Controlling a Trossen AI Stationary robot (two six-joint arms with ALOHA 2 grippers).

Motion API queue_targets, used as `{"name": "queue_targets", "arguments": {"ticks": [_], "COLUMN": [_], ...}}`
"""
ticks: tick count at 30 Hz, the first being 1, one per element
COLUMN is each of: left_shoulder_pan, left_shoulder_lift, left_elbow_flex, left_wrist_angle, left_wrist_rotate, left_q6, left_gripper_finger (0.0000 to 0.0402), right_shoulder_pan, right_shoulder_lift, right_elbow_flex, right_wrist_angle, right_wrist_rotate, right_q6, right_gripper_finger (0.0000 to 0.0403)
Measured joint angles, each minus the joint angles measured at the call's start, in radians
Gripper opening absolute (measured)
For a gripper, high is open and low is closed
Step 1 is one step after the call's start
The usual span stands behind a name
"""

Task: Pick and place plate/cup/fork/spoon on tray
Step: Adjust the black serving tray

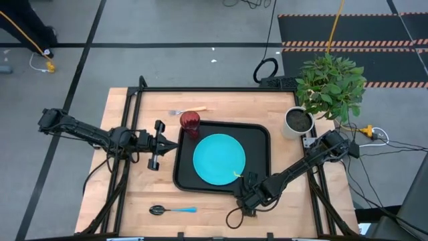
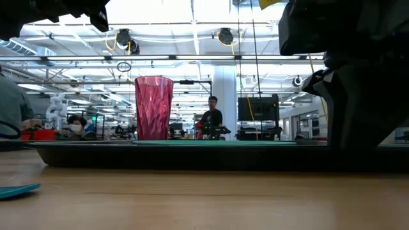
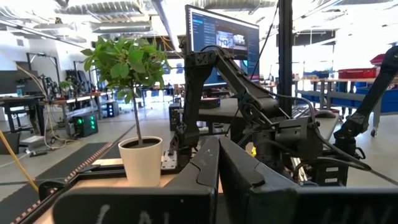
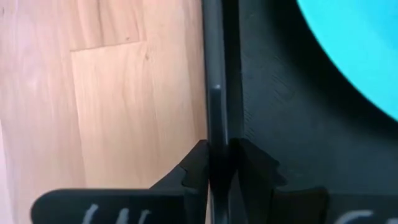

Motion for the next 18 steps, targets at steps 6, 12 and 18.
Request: {"name": "queue_targets", "arguments": {"ticks": [6,12,18], "left_shoulder_pan": [0.000,0.000,0.000], "left_shoulder_lift": [0.000,0.000,0.000], "left_elbow_flex": [0.000,0.000,0.000], "left_wrist_angle": [0.000,0.000,0.000], "left_wrist_rotate": [0.000,0.000,0.000], "left_q6": [0.004,0.005,0.005], "left_gripper_finger": [0.0015,0.0015,0.0015], "right_shoulder_pan": [0.000,0.000,0.000], "right_shoulder_lift": [0.004,0.005,0.005], "right_elbow_flex": [0.000,-0.001,-0.001], "right_wrist_angle": [-0.044,-0.061,-0.066], "right_wrist_rotate": [-0.001,-0.003,-0.002], "right_q6": [-0.094,-0.177,-0.260], "right_gripper_finger": [0.0050,0.0050,0.0050]}}
